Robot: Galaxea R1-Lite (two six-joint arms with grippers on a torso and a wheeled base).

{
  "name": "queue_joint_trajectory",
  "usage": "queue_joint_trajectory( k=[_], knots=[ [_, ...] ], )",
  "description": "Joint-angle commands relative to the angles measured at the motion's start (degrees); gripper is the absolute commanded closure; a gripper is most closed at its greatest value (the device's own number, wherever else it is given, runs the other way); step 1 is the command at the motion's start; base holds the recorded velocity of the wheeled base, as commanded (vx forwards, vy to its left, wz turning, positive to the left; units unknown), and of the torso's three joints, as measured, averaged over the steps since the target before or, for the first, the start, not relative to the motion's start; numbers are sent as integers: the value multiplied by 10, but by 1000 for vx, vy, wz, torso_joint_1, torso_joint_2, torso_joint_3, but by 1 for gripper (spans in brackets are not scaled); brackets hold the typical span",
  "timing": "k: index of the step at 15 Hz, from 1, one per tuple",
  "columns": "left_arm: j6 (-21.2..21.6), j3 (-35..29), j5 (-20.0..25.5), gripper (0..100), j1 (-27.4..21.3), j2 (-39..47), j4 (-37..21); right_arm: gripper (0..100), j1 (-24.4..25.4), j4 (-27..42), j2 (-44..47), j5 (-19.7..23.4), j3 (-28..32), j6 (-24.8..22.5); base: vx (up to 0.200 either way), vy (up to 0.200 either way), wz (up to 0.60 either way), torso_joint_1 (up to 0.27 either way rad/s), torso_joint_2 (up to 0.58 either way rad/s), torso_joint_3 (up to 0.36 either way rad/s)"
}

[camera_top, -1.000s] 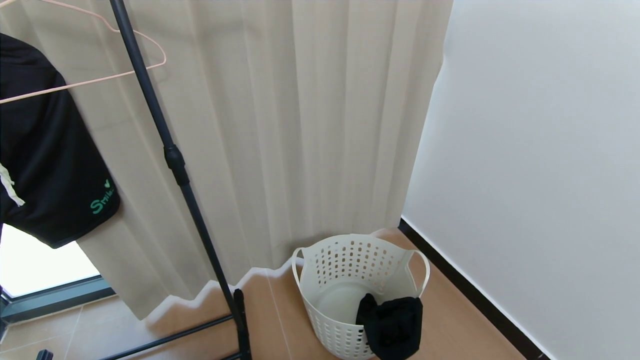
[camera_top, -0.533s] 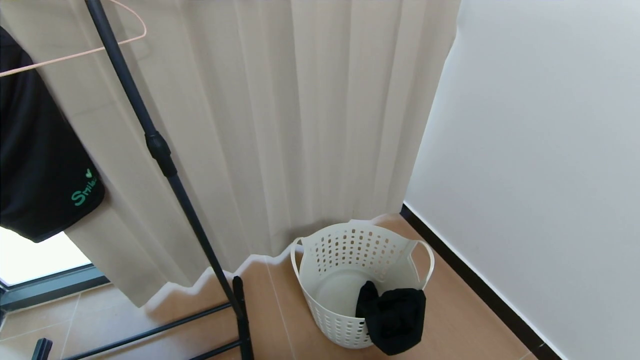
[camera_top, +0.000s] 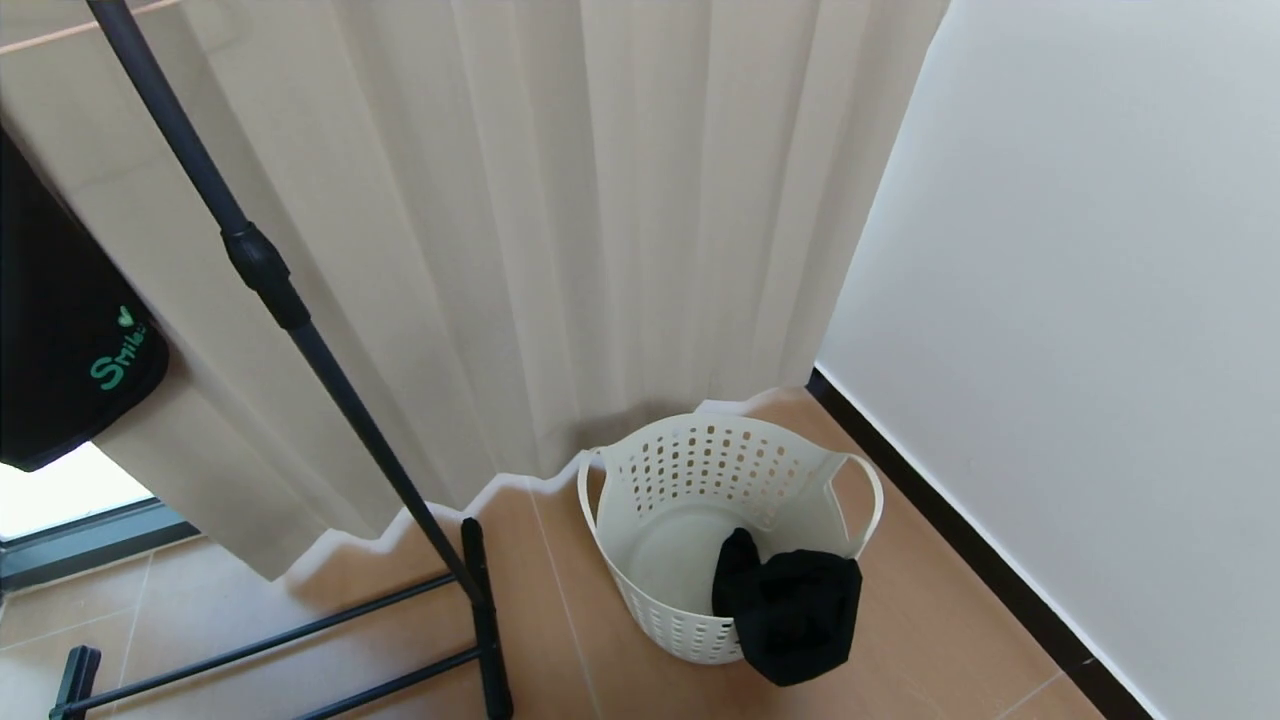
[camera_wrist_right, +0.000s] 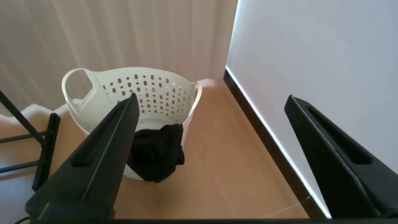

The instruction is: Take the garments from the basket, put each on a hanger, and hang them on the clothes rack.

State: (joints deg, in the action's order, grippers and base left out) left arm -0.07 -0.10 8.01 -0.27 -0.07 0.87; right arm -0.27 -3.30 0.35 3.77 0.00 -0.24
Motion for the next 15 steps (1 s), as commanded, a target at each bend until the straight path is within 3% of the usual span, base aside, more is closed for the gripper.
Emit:
queue_joint_trajectory(
  k=[1,15],
  knots=[
    [0,0,0,0,0,1,0,0,0,0,0,0,0,0,0,0,0,7,2,-193],
    [0,0,-1,0,0,1,0,0,0,0,0,0,0,0,0,0,0,0,2,-198]
  ],
)
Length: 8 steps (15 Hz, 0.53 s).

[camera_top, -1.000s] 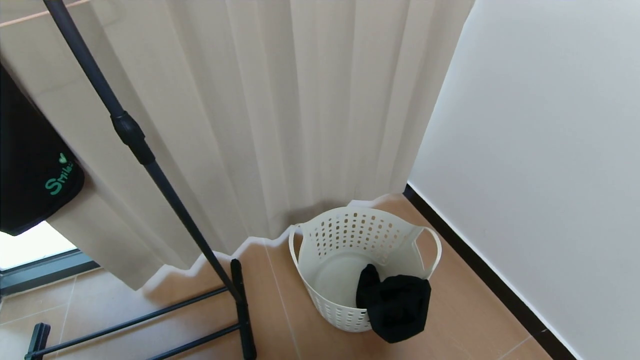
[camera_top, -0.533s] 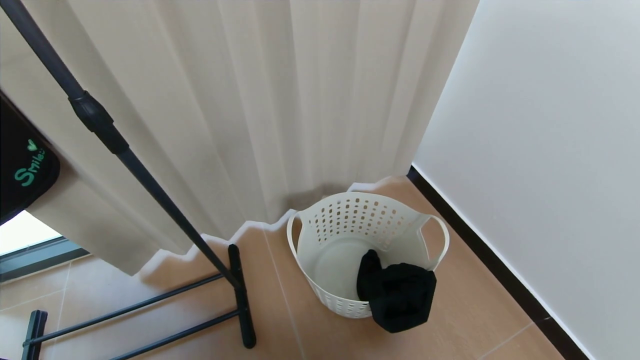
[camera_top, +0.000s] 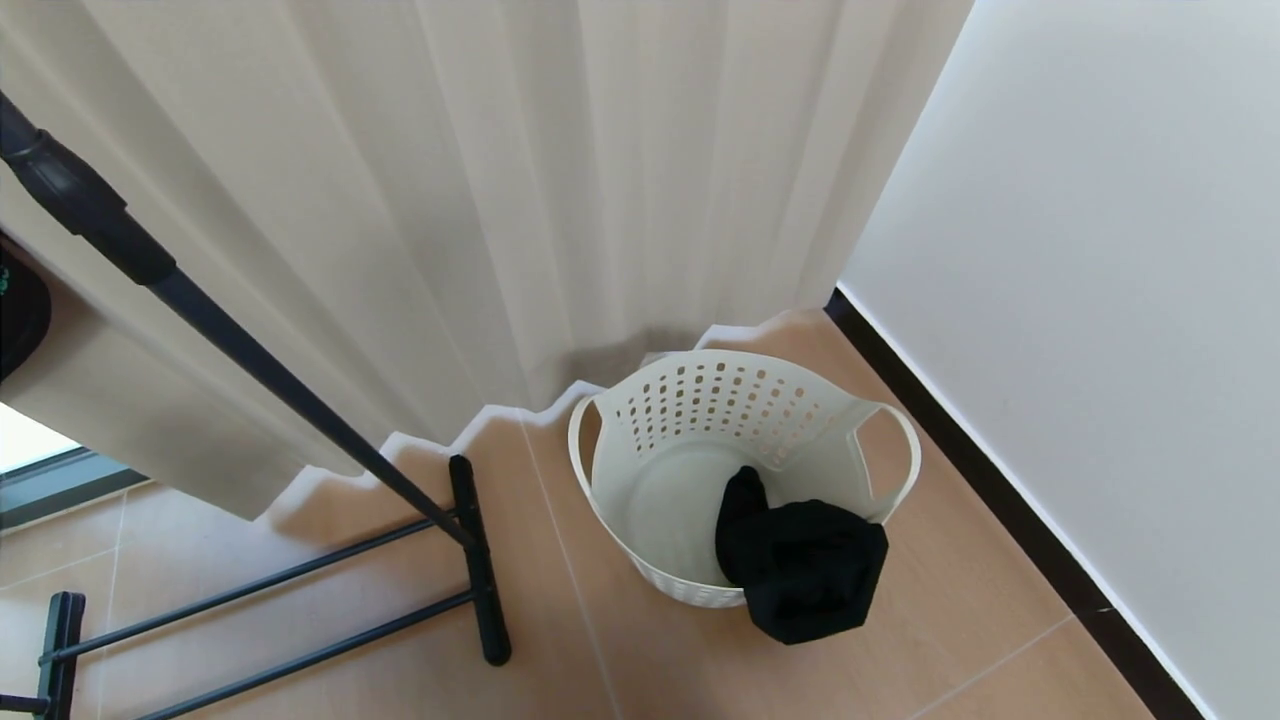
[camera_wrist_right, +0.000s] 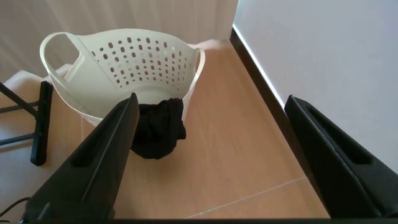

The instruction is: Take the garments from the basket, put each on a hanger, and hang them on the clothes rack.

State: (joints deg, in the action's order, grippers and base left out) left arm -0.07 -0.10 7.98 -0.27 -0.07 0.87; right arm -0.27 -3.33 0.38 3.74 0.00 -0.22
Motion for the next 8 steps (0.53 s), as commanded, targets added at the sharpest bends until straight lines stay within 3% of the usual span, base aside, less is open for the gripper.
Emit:
queue_joint_trajectory(
  k=[1,8],
  knots=[
    [0,0,-1,0,0,1,0,0,0,0,0,0,0,0,0,0,0,2,2,-203],
    [1,0,-1,0,0,1,0,0,0,-5,0,-1,0,2,0,0,0,1,3,-197]
  ],
)
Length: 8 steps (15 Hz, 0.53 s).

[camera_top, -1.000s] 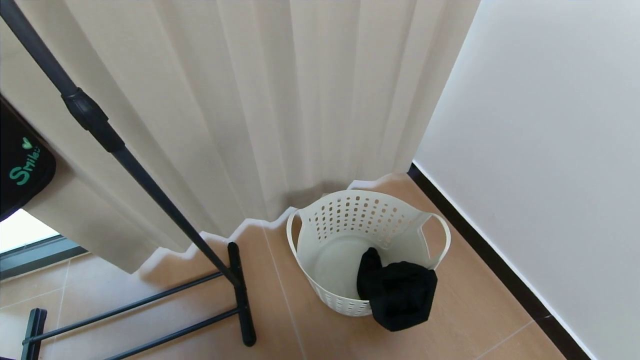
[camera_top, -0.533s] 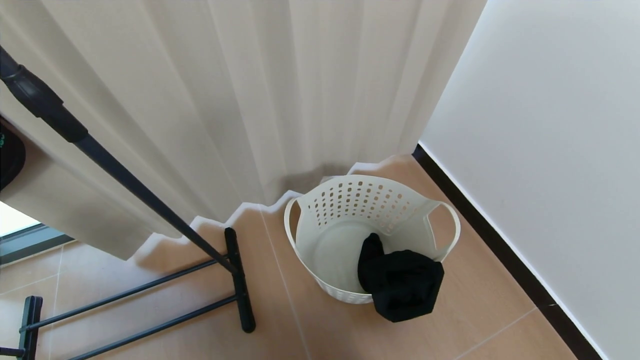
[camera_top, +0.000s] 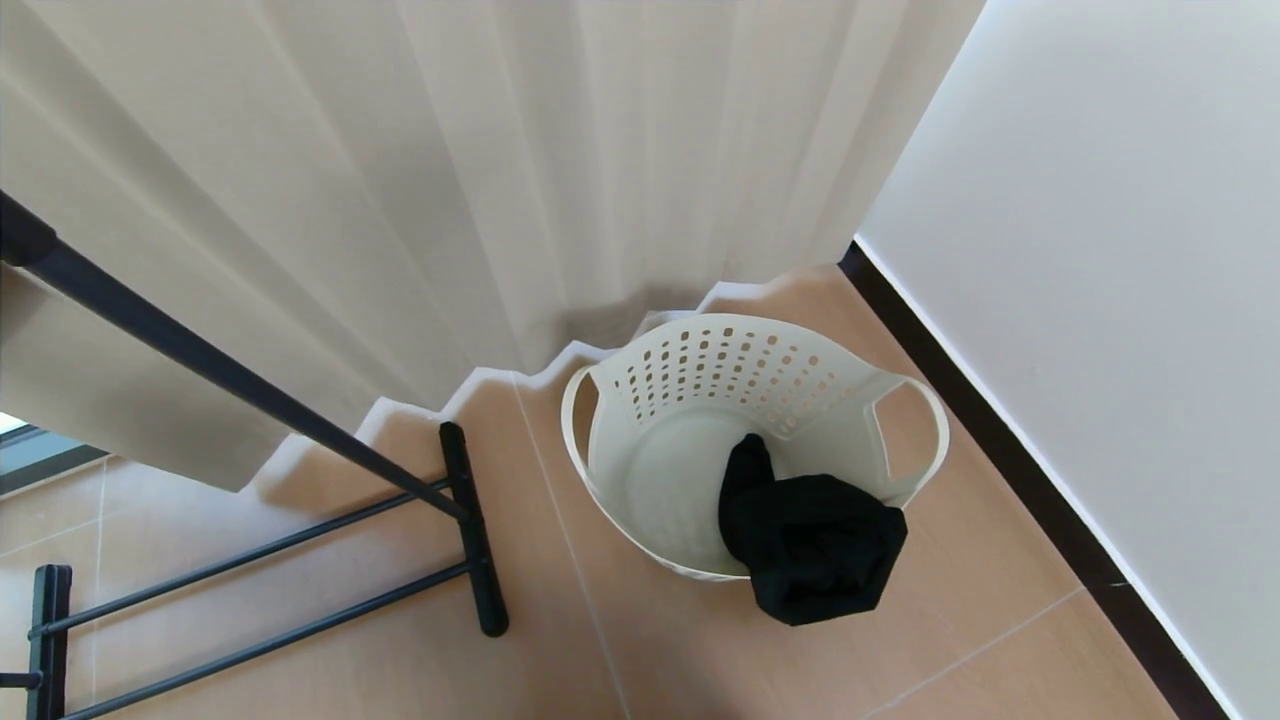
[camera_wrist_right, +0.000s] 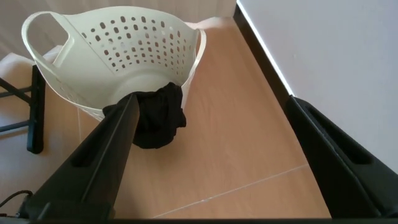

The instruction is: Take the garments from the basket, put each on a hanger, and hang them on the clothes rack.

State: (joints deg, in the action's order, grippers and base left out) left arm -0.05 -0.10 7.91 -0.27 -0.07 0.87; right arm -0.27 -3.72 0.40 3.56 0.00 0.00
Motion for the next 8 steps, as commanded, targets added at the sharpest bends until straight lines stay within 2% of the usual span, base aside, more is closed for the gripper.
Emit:
queue_joint_trajectory(
  k=[1,3,5,6,7,8],
  knots=[
    [0,0,0,0,0,1,0,0,0,0,-1,0,0,-2,0,0,0,-2,-7,-198],
    [1,0,0,0,0,1,0,0,0,2,-1,1,0,-5,0,0,0,2,2,-178],
    [2,0,0,0,0,1,0,0,1,10,9,12,0,-30,0,0,0,4,-1,-33],
    [2,0,0,0,0,1,0,0,2,25,46,14,0,-33,0,0,0,0,0,0],
    [2,0,0,0,0,1,0,0,13,28,120,23,0,-36,0,0,0,0,0,0],
    [2,0,-1,0,0,1,0,0,41,16,192,41,8,-51,0,0,0,0,0,0]
  ],
)
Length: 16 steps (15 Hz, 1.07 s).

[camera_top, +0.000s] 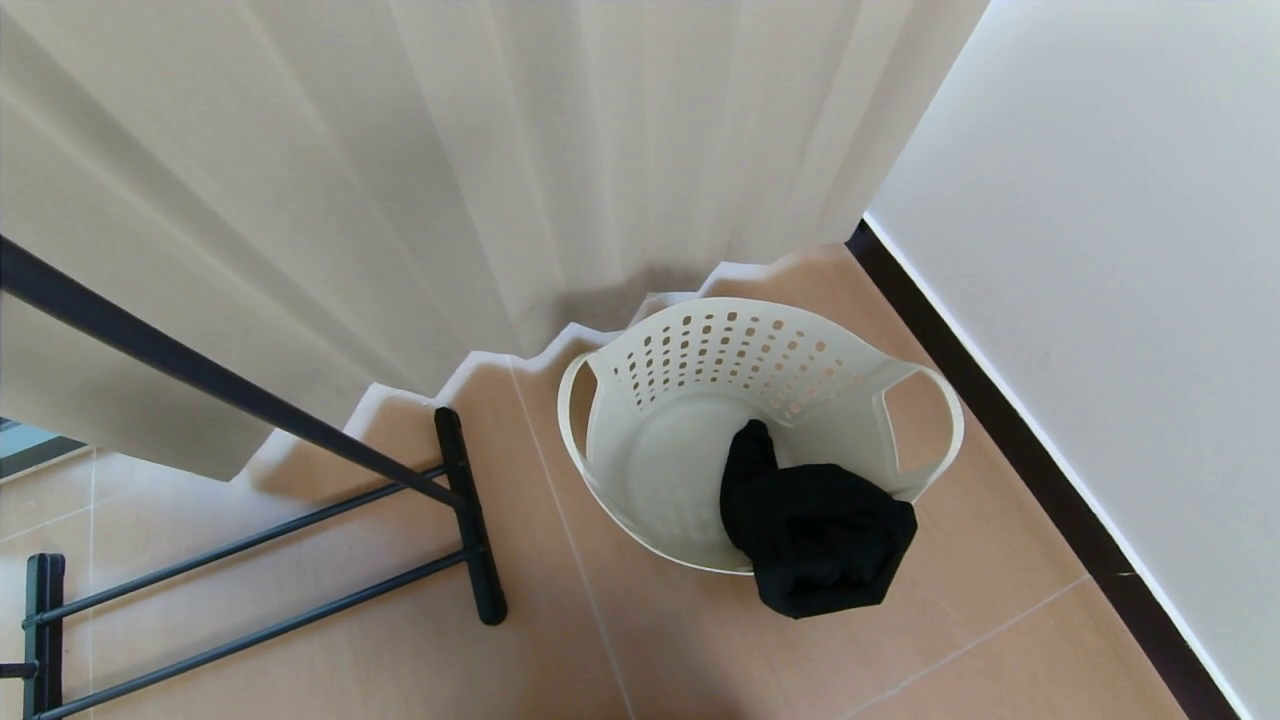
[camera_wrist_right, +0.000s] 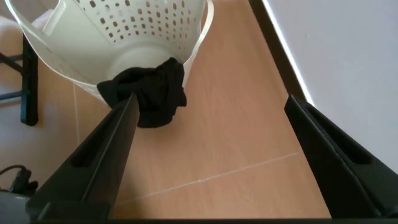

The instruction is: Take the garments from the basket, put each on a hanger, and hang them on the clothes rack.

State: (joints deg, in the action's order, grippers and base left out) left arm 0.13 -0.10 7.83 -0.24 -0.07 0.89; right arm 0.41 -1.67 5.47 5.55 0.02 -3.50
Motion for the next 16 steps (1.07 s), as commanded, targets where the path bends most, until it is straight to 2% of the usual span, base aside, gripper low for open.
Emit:
queue_joint_trajectory(
  k=[1,2,3,5,6,8,10,11,12,13,14,15,16],
  knots=[
    [0,0,0,0,0,1,0,0,59,-16,191,25,28,-25,0,0,0,0,0,0],
    [0,0,-1,0,0,1,0,0,97,-21,319,25,96,-34,0,0,0,0,0,0],
    [1,0,0,0,0,1,0,0,99,-21,390,25,140,-50,0,0,0,0,0,0],
    [1,0,0,0,0,1,0,0,96,-20,514,25,208,-156,0,0,0,0,0,0],
    [0,0,0,0,0,1,0,0,93,-20,539,25,219,-179,0,0,0,0,0,0],
    [0,0,0,0,0,1,0,0,93,-20,617,25,259,-286,0,0,0,0,0,0],
    [0,0,0,0,0,1,0,0,92,-18,678,25,300,-370,0,0,0,0,0,0],
    [0,0,0,0,0,1,0,0,92,-18,707,25,321,-403,0,0,0,0,0,0],
    [0,0,0,0,0,1,0,0,92,-18,707,25,321,-403,0,0,0,0,0,0],
    [0,0,0,0,0,1,0,0,92,1,764,25,384,-496,0,0,0,0,0,0],
    [0,0,0,0,0,1,0,0,93,31,782,24,419,-534,0,0,0,0,0,0],
    [0,0,0,0,0,1,0,0,94,54,793,23,442,-550,0,0,0,0,0,0],
    [0,0,0,0,0,1,0,0,103,115,819,22,500,-581,0,0,0,0,0,0]
  ],
)
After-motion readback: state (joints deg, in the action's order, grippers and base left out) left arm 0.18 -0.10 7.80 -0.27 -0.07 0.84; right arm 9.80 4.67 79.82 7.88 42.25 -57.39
